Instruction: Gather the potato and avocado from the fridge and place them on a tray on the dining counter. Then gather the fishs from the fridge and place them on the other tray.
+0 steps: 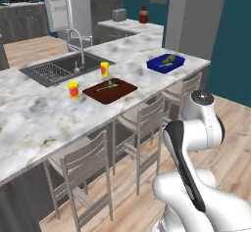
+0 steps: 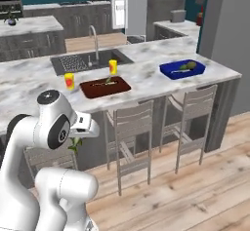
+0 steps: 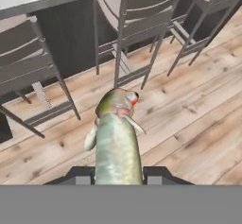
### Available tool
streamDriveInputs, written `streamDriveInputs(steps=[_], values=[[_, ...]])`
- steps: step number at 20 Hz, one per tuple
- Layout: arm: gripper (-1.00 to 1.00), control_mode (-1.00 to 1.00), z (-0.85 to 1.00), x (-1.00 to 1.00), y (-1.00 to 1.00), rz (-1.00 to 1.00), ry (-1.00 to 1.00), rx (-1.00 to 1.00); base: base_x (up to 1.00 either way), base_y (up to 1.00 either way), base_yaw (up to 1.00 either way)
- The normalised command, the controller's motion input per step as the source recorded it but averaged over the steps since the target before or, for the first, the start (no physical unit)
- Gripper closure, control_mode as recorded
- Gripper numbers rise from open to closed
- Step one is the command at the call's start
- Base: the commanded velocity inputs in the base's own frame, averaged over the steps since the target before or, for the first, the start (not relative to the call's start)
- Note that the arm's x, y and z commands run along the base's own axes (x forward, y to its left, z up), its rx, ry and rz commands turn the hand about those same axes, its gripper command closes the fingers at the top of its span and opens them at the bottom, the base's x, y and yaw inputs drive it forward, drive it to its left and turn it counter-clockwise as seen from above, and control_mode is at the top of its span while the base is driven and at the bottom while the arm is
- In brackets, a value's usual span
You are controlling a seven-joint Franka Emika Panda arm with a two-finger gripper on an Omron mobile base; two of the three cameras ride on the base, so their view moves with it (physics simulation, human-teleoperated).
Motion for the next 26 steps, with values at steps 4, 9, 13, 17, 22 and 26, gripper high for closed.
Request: streamDriveInputs(steps=[4, 9, 13, 17, 22, 26], values=[[1.00, 1.00, 0.00, 0.00, 0.00, 0.00, 0.00, 0.00, 0.54, -0.94, 0.33], [1.00, 1.00, 0.00, 0.00, 0.00, 0.00, 0.00, 0.00, 0.56, -0.76, 0.29], [1.00, 1.00, 0.00, 0.00, 0.00, 0.00, 0.00, 0.00, 0.55, -0.55, 0.35], [1.00, 1.00, 0.00, 0.00, 0.00, 0.00, 0.00, 0.00, 0.66, -0.32, 0.32], [1.00, 1.00, 0.00, 0.00, 0.00, 0.00, 0.00, 0.00, 0.71, -0.04, 0.21], [1.00, 1.00, 0.00, 0.00, 0.00, 0.00, 0.00, 0.00, 0.24, 0.00, 0.18]])
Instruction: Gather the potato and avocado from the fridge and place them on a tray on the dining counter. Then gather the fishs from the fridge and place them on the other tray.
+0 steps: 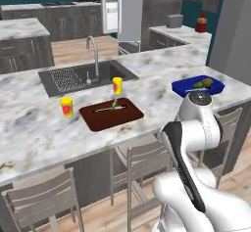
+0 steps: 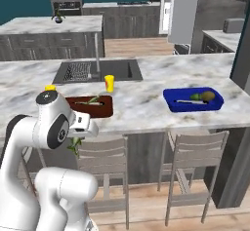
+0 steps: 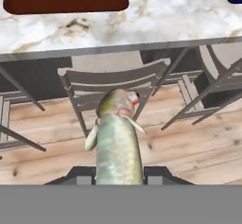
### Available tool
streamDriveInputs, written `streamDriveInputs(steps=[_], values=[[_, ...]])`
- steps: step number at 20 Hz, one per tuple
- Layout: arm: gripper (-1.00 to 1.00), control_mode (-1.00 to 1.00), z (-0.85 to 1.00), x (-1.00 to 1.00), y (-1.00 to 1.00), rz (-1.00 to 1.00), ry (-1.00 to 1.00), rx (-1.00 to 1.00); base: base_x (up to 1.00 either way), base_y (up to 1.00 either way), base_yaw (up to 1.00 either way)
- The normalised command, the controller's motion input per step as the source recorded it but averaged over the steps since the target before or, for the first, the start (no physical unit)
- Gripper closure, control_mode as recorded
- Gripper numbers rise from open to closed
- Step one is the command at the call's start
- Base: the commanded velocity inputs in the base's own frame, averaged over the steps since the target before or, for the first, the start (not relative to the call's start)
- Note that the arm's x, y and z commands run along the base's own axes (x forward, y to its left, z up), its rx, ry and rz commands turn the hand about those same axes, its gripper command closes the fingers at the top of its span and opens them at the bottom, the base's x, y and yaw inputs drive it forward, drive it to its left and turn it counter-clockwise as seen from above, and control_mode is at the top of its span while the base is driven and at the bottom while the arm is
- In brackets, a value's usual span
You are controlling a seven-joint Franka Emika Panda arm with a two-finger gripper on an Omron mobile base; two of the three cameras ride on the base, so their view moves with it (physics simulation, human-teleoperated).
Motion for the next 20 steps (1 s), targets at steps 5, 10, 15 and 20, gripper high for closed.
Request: streamDriveInputs(steps=[5, 10, 15, 20], values=[[1.00, 1.00, 0.00, 0.00, 0.00, 0.00, 0.00, 0.00, 0.00, 0.00, 0.22], [1.00, 1.00, 0.00, 0.00, 0.00, 0.00, 0.00, 0.00, 0.18, -0.01, 0.25], [1.00, 1.00, 0.00, 0.00, 0.00, 0.00, 0.00, 0.00, 0.27, -0.10, 0.26], [1.00, 1.00, 0.00, 0.00, 0.00, 0.00, 0.00, 0.00, 0.38, -0.03, 0.24]])
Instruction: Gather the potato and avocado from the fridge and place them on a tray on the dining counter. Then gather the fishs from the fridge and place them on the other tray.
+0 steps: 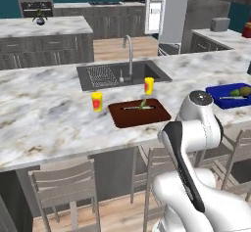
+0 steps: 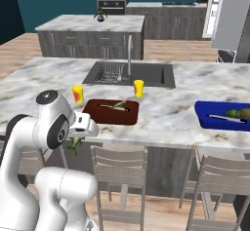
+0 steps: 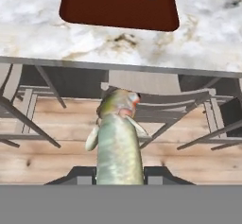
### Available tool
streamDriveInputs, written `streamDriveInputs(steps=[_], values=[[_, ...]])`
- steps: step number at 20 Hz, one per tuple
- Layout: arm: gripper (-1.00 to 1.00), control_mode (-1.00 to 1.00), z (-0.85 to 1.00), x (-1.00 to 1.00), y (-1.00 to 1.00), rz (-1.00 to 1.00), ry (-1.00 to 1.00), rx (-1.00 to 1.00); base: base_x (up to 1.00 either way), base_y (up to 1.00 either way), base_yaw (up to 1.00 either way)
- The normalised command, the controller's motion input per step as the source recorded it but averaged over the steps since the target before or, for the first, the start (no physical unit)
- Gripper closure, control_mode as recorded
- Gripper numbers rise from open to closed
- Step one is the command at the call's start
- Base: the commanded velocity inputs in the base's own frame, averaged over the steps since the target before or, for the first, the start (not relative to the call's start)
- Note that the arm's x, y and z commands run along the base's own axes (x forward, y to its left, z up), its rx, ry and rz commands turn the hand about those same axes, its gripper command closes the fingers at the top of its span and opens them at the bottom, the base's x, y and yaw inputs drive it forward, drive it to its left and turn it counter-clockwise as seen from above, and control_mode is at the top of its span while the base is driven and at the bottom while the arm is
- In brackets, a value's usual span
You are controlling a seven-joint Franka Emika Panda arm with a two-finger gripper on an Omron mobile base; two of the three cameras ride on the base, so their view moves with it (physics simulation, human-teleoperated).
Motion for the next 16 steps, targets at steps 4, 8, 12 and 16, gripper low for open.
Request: streamDriveInputs(steps=[4, 8, 12, 16], values=[[1.00, 1.00, 0.00, 0.00, 0.00, 0.00, 0.00, 0.00, 0.27, -0.03, 0.22], [1.00, -1.00, 0.00, 0.35, -0.03, 0.09, 0.00, 0.00, 0.03, 0.00, 0.04], [1.00, -1.00, 0.00, 0.85, -0.14, 0.09, 0.00, 0.00, 0.00, 0.00, 0.00], [1.00, -1.00, 0.00, 0.84, -0.20, 0.09, 0.00, 0.01, 0.00, 0.00, 0.00]])
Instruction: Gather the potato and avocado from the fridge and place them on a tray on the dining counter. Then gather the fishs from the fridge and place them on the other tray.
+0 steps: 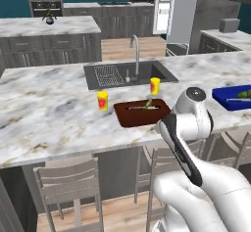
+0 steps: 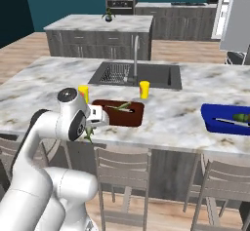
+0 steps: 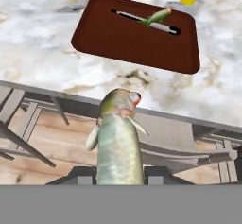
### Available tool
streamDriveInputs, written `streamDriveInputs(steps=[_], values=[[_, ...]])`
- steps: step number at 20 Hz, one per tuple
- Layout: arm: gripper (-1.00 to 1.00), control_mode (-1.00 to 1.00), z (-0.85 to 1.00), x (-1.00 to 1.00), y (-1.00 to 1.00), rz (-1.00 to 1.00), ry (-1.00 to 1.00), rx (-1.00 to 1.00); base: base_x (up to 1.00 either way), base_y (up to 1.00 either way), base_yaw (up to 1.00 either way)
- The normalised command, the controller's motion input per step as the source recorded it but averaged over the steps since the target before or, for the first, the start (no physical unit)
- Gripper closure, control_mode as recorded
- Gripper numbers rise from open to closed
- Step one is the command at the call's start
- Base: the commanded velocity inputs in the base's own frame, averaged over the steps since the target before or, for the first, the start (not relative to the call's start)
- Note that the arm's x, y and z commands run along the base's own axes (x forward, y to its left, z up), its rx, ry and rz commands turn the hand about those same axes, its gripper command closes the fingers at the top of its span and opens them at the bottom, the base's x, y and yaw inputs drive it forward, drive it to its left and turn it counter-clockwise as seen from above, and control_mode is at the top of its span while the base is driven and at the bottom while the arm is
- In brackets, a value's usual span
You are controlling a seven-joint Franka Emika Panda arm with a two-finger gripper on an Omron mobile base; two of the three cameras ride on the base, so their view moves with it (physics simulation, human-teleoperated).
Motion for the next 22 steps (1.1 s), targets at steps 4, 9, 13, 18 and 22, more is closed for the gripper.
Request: streamDriveInputs(steps=[4, 9, 13, 18, 22], values=[[1.00, -1.00, 0.23, 0.80, 0.00, 0.07, 0.04, 0.01, 0.00, 0.00, 0.00], [1.00, -1.00, 0.20, 0.80, 0.06, 0.03, 0.02, 0.00, 0.00, 0.00, 0.00], [1.00, -1.00, -0.01, 0.68, 0.18, 0.01, 0.03, -0.02, 0.00, 0.00, 0.00], [1.00, -1.00, -0.25, 0.62, 0.31, 0.00, 0.09, -0.03, 0.00, 0.00, 0.00], [1.00, -1.00, -0.43, 0.45, 0.09, 0.00, 0.07, 0.00, 0.00, 0.00, 0.00]])
